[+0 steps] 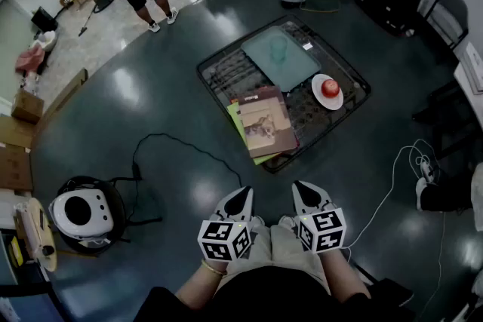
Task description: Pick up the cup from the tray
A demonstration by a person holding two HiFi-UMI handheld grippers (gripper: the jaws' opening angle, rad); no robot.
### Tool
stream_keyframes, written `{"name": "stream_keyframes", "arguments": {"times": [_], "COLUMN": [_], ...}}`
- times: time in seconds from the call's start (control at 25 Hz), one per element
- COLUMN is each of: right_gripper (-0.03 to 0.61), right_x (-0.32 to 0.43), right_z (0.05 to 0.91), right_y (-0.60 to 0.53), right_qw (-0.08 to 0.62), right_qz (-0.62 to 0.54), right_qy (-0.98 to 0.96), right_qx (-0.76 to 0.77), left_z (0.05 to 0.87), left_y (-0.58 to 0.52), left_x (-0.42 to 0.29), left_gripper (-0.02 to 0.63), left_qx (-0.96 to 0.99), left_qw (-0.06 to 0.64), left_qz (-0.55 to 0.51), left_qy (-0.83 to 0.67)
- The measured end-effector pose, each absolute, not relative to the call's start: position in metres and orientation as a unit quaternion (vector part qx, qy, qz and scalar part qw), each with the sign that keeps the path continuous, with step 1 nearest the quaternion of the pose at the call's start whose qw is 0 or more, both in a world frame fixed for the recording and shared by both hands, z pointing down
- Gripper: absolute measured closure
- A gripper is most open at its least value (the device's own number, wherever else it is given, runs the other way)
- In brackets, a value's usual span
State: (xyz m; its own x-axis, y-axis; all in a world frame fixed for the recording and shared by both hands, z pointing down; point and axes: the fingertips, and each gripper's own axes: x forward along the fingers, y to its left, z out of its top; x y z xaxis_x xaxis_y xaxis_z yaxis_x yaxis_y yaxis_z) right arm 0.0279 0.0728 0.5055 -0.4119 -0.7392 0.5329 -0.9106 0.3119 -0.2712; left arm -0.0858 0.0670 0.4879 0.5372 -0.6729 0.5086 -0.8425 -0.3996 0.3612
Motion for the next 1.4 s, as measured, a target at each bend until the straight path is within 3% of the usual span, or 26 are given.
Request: {"name": "stream_keyframes", "arguments": {"times": [0.32, 1.4], "right_gripper": [0.577, 0.577], "right_x": [-0.022, 0.019], "right_z": [0.482, 0.467], "right_y": [0.128, 0.146], "right_qw": [0.164, 0.146], "right_qz": [0.245, 0.22], "right_qy": [-0.816, -0.844], "right_qx": [0.497, 0.467], "left_z": [0.477, 0.465], "left_y": [0.117, 0.132], "left_x": [-0.088, -0.031], "left_gripper": [0.606, 0.605], "left_qx": [0.837, 0.838], "left_qw": [0.274, 0.252], "left_qz": [0.173, 0.161], "left_qy": [-0.44, -0.457]}}
